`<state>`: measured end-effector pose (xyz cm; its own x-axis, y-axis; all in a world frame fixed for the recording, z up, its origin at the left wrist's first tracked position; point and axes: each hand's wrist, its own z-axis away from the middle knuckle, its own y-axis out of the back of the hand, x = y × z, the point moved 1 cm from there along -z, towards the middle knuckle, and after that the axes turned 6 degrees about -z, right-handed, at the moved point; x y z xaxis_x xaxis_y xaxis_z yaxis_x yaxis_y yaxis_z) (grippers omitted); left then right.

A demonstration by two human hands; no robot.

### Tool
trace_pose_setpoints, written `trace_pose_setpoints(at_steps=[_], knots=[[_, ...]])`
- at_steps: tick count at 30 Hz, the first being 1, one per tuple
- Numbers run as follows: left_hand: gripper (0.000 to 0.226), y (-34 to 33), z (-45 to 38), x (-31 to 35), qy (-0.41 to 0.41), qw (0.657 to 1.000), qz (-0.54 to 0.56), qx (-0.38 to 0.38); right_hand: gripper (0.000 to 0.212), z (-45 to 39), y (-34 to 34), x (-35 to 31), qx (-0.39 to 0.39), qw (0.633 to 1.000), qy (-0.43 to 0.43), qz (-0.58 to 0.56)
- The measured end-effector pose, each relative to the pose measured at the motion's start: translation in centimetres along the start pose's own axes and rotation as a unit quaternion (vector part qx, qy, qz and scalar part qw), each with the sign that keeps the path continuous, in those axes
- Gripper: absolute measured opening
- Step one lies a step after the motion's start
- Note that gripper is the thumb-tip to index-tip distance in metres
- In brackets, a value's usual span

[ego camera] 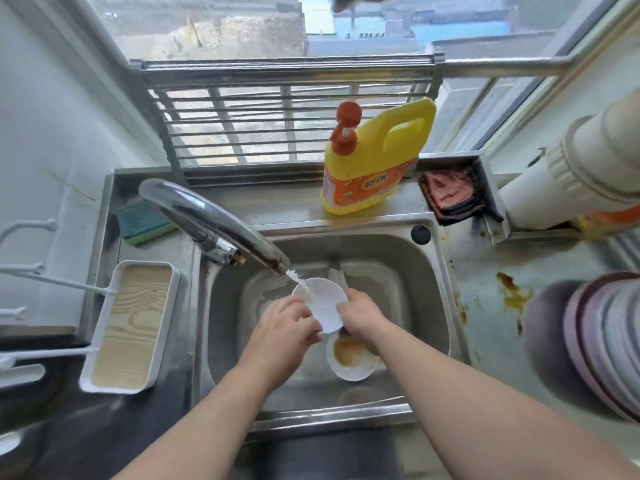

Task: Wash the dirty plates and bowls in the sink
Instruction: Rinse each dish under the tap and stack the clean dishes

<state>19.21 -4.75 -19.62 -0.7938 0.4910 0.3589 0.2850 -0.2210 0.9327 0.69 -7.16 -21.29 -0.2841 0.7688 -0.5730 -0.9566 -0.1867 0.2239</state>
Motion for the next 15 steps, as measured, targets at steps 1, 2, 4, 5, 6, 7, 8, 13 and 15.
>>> trace_pose_setpoints(at_steps=[1, 2, 4, 5, 6, 7, 8, 13, 15], knots=[[0.012, 0.8, -0.2, 0.6, -0.027, 0.999, 0.003, 0.027, 0.039, 1.4, 0.8, -0.3, -0.001, 0.999, -0.017, -0.044], [0.009, 1.6, -0.4, 0.9, -0.041, 0.998, 0.015, 0.053, 0.033, 2.7, 1.6, -0.7, -0.001, 0.997, -0.030, -0.078], [0.016, 3.7, -0.8, 2.0, -0.008, 0.993, 0.092, 0.072, 0.025, 5.3, 2.6, -1.2, 0.001, 0.990, -0.062, -0.129], [0.017, 4.8, -1.0, 2.5, 0.047, 0.987, 0.142, 0.065, 0.035, 6.3, 2.9, -1.7, 0.009, 0.985, -0.077, -0.155], [0.019, 5.9, -1.1, 3.0, 0.119, 0.971, 0.202, 0.048, 0.046, 7.1, 3.0, -2.1, 0.016, 0.979, -0.088, -0.184], [0.025, 6.5, -1.2, 3.4, 0.201, 0.941, 0.273, 0.022, 0.052, 7.8, 3.1, -2.6, 0.017, 0.975, -0.087, -0.205], [0.032, 6.9, -1.2, 3.7, 0.281, 0.892, 0.354, 0.007, 0.053, 8.6, 3.1, -3.2, 0.014, 0.973, -0.082, -0.214], [0.023, 6.5, -2.6, 3.2, 0.489, 0.534, 0.689, 0.038, 0.036, 10.9, 2.5, -4.8, 0.003, 0.988, -0.014, -0.155], [0.028, 6.9, -3.0, 3.5, 0.514, 0.410, 0.751, 0.065, 0.033, 11.1, 2.2, -5.2, 0.013, 0.989, 0.005, -0.145]])
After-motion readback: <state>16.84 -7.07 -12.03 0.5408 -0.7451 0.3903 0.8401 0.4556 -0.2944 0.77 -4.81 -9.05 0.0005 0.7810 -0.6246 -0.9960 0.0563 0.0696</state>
